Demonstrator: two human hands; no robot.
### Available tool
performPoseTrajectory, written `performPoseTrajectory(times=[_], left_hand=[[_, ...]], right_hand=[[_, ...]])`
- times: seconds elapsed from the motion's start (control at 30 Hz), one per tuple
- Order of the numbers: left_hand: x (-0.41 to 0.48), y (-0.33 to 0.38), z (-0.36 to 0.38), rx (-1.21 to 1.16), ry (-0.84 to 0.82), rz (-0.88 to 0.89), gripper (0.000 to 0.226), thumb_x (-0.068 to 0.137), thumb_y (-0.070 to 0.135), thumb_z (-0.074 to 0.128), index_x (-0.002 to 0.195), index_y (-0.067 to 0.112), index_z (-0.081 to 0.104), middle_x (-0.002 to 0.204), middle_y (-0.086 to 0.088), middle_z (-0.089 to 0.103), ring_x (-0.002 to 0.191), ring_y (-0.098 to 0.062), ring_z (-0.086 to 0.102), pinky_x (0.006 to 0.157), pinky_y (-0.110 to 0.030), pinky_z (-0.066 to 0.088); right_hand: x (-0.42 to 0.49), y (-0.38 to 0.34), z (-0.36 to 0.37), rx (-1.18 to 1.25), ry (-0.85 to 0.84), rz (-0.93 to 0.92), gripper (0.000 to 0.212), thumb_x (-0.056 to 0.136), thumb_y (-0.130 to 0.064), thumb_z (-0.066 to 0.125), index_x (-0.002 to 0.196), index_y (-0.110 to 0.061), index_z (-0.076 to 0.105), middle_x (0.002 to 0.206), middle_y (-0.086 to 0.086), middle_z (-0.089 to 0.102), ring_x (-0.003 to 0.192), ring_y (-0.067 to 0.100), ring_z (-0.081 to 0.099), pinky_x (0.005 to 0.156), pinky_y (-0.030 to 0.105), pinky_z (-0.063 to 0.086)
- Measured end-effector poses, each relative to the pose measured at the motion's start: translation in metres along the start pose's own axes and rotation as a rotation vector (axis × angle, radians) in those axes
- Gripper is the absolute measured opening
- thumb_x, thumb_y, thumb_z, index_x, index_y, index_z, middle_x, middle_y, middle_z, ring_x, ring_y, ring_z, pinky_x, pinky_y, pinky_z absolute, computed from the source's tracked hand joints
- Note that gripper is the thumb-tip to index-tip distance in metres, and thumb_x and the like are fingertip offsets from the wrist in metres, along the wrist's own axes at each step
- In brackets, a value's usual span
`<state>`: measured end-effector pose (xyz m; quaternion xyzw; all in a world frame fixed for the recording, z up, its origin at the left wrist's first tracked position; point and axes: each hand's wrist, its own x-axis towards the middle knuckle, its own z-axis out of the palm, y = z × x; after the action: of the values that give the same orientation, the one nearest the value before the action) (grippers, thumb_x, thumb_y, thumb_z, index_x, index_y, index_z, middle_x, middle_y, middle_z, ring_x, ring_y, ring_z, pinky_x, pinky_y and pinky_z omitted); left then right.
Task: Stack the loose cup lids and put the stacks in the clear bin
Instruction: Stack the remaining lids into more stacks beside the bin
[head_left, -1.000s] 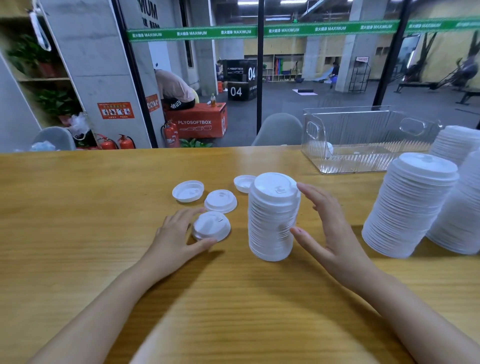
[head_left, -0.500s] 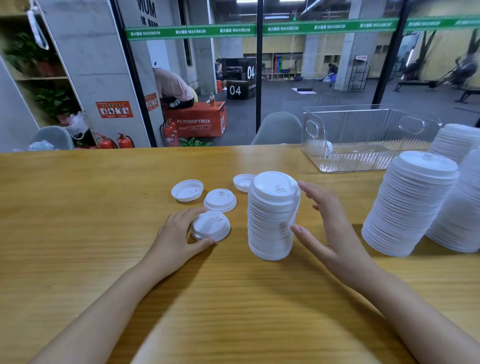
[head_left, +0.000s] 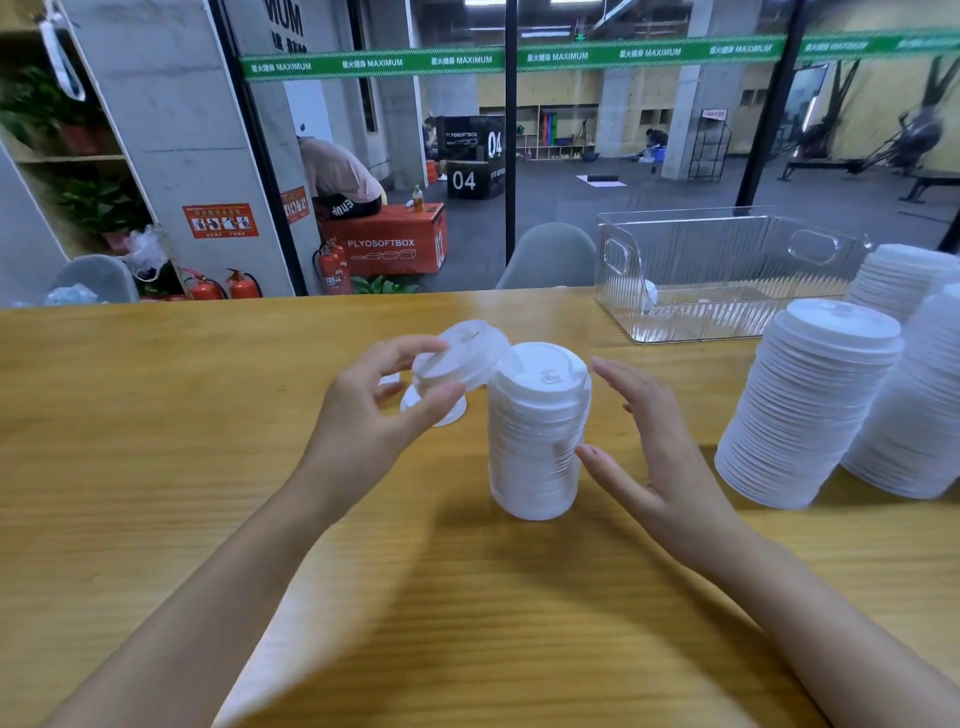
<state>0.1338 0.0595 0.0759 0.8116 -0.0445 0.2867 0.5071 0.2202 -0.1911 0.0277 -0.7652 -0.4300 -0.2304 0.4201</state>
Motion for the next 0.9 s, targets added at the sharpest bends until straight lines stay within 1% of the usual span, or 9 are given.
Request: performPoseTrajectory(times=[0.1,0.23,0.33,0.43,0.5,0.57,0.67,0.8,0.9], left_hand=[[0.008,0.019,0.015,0.029,-0.061,0.056,0.043,0.072,0.053,0.068,0.111,0.035,0.066,0.117,0.017,0.065,0.115,-0.003,0.057,0.102,-0.034,0.046],[0.016,0.027,0.03,0.1,-0.128,0.08,0.043,0.071,0.056,0.066,0.109,0.037,0.065,0.116,0.02,0.065,0.114,-0.003,0.057,0.101,-0.038,0.046],[0.018,0.025,0.035,0.127,-0.151,0.089,0.042,0.07,0.058,0.065,0.107,0.038,0.065,0.115,0.025,0.064,0.114,0.0,0.056,0.1,-0.035,0.045],[0.017,0.023,0.037,0.146,-0.159,0.117,0.042,0.071,0.055,0.069,0.108,0.035,0.067,0.117,0.03,0.06,0.116,0.004,0.054,0.097,-0.024,0.044],[0.017,0.022,0.037,0.159,-0.17,0.128,0.039,0.073,0.047,0.074,0.109,0.031,0.068,0.117,0.029,0.061,0.117,0.004,0.053,0.096,-0.017,0.041],[0.017,0.021,0.037,0.175,-0.179,0.141,0.037,0.075,0.042,0.074,0.109,0.029,0.068,0.121,0.025,0.061,0.119,0.004,0.052,0.096,-0.013,0.038],[0.016,0.02,0.037,0.184,-0.183,0.151,0.038,0.074,0.041,0.074,0.11,0.03,0.068,0.128,0.02,0.059,0.122,0.006,0.05,0.099,-0.012,0.035],[0.011,0.016,0.039,0.161,-0.158,0.16,0.038,0.076,0.039,0.073,0.112,0.029,0.067,0.13,0.02,0.056,0.123,0.009,0.047,0.098,-0.008,0.033],[0.007,0.012,0.041,0.122,-0.152,0.156,0.042,0.078,0.039,0.073,0.118,0.034,0.061,0.128,0.023,0.058,0.125,0.004,0.048,0.101,-0.013,0.035]], right_hand=[[0.0,0.0,0.0,-0.005,0.01,-0.004,0.061,0.093,-0.047,0.054,0.147,-0.029,0.032,0.145,-0.016,0.038,0.134,0.007,0.038,0.111,0.028,0.032],[0.001,-0.001,-0.002,-0.041,0.038,-0.018,0.062,0.093,-0.049,0.053,0.147,-0.027,0.033,0.143,-0.015,0.039,0.133,0.004,0.037,0.112,0.018,0.026],[0.001,-0.001,-0.003,-0.039,0.04,-0.015,0.062,0.093,-0.048,0.053,0.147,-0.028,0.032,0.144,-0.014,0.039,0.134,0.006,0.037,0.112,0.018,0.025],[0.001,-0.001,-0.003,-0.044,0.022,-0.017,0.062,0.093,-0.048,0.053,0.147,-0.024,0.035,0.146,-0.008,0.042,0.134,0.011,0.039,0.112,0.019,0.025],[0.001,-0.002,-0.003,-0.043,0.006,-0.022,0.062,0.093,-0.046,0.054,0.147,-0.023,0.035,0.147,-0.006,0.043,0.135,0.013,0.04,0.111,0.018,0.023],[0.001,-0.003,-0.003,-0.046,-0.004,-0.034,0.061,0.093,-0.045,0.055,0.147,-0.022,0.036,0.147,-0.005,0.043,0.135,0.014,0.04,0.112,0.017,0.022],[0.001,-0.003,-0.002,-0.053,-0.015,-0.046,0.06,0.093,-0.044,0.056,0.145,-0.02,0.04,0.146,-0.002,0.045,0.134,0.016,0.042,0.112,0.017,0.023],[0.0,-0.002,-0.001,-0.045,-0.034,-0.042,0.06,0.093,-0.044,0.056,0.145,-0.02,0.041,0.146,-0.002,0.044,0.135,0.018,0.042,0.112,0.019,0.024],[0.0,-0.002,-0.001,-0.043,-0.039,-0.038,0.06,0.093,-0.045,0.056,0.146,-0.021,0.04,0.146,-0.003,0.043,0.135,0.016,0.041,0.112,0.018,0.023]])
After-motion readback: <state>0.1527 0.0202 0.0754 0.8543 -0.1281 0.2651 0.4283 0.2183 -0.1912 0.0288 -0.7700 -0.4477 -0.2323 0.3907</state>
